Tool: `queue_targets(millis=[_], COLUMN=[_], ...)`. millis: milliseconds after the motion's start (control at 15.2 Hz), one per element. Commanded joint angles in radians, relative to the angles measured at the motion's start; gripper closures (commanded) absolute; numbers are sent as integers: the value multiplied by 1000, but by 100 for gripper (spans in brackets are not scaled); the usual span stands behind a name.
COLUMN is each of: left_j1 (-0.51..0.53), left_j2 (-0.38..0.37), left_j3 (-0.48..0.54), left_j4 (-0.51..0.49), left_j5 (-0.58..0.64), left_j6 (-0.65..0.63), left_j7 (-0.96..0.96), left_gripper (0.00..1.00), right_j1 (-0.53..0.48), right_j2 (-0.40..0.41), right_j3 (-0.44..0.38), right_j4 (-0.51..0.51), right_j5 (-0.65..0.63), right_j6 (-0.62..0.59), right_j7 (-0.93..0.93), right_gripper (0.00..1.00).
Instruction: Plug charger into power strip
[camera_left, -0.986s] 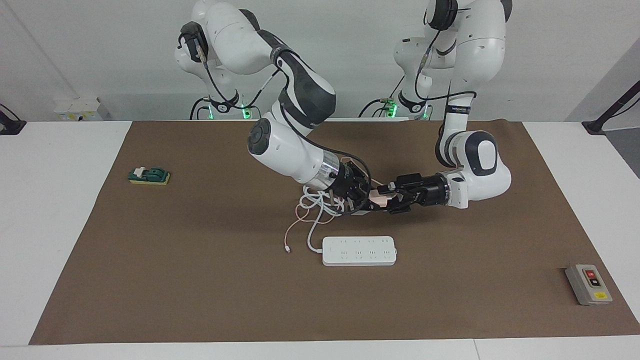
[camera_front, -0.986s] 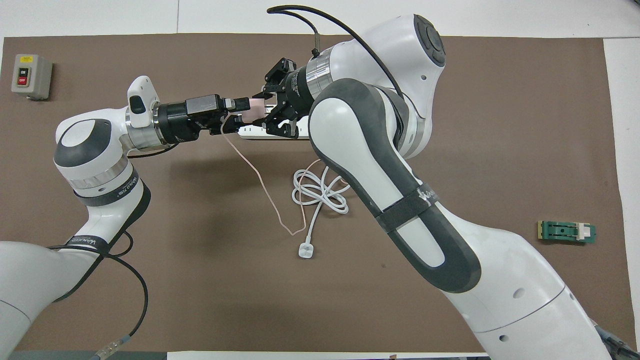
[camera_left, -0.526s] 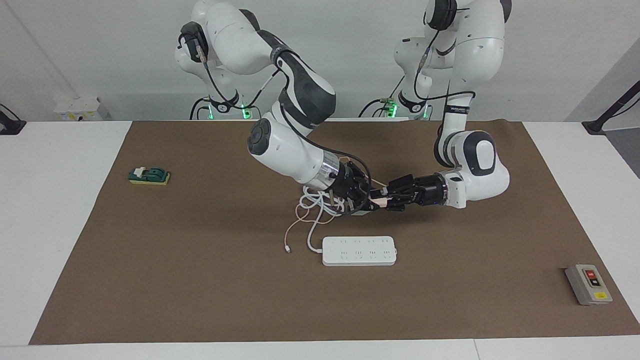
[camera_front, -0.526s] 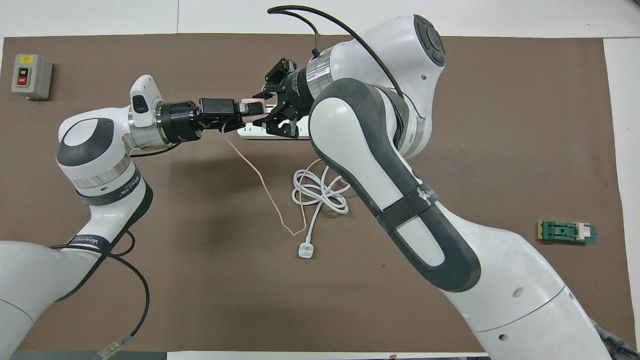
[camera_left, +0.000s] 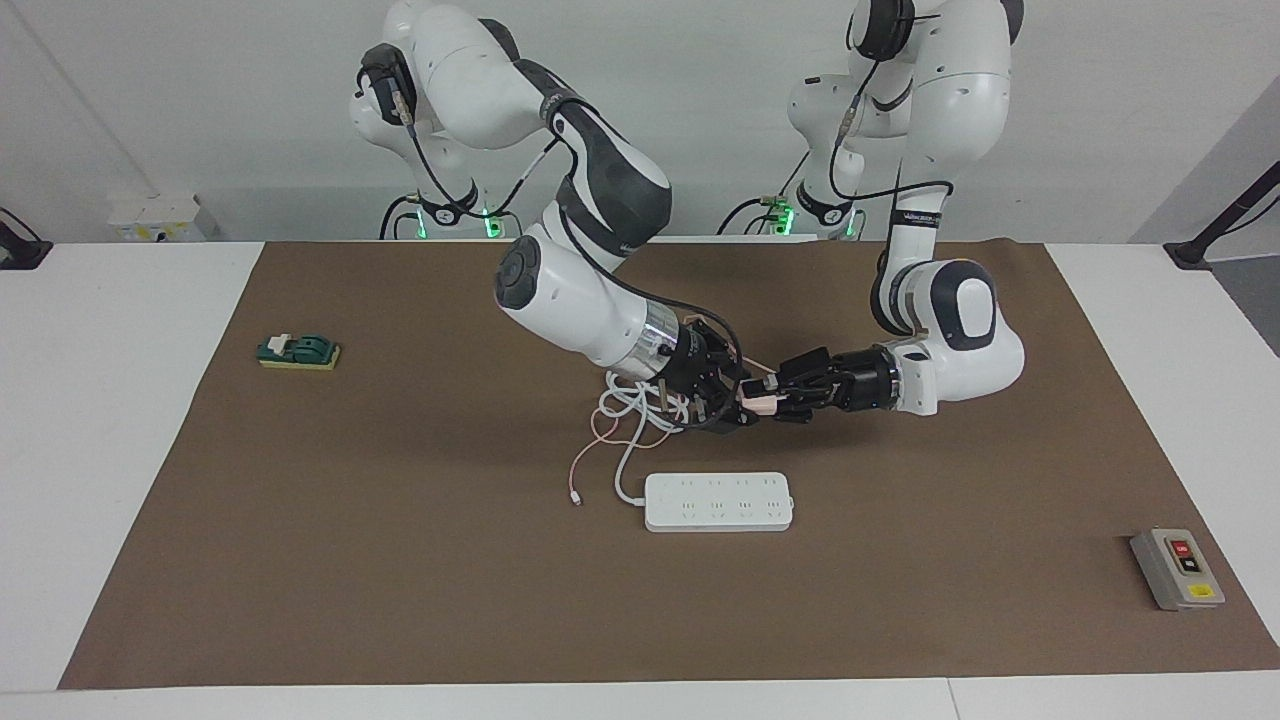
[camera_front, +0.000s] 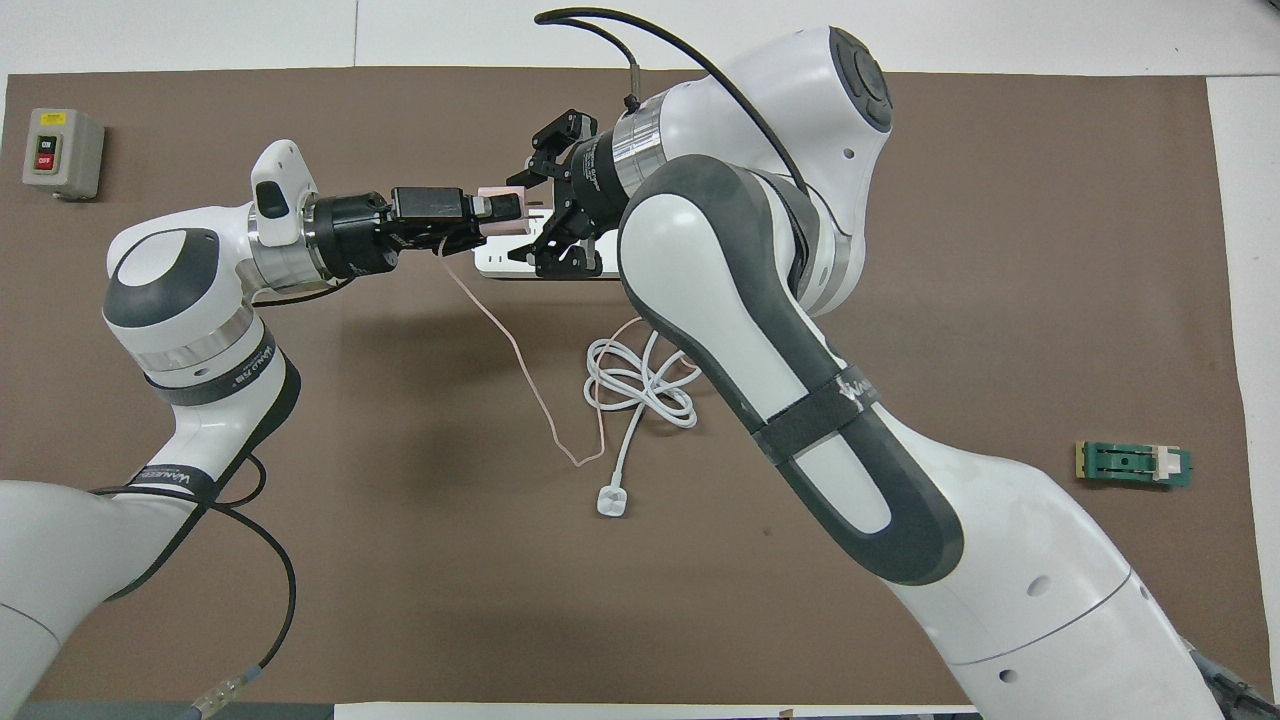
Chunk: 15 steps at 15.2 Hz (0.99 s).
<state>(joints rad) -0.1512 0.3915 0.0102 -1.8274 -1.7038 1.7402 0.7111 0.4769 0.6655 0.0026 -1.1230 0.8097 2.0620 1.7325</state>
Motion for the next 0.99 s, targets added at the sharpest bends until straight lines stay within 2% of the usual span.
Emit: queue_targets(millis=[0,263,460,657,920], left_j1=[2,1,2,2,48], left_j2=[0,-13,-45,-66,-66], left_j3=[14,16,17,53,57], left_j4=[39,106,183,290,413], left_j5=[60,260,499,793,1106], left_j6=[18,139,176,150,-17], left_j7=[-25,-119,-312,-508,-585], left_gripper=[100,100,100,100,100], right_j1=[-9,-27,-84,-177,-256], right_j2=[16,16,9,-23,-70], right_j3=[8,7,4,-7,-13], right_j4=[25,26,29,31,31], right_j5=[19,19,17,8,-94], right_j6=[-10,-22,-55,-91,-131], right_j7=[16,16,15,4,-101], right_gripper=[0,0,0,0,0])
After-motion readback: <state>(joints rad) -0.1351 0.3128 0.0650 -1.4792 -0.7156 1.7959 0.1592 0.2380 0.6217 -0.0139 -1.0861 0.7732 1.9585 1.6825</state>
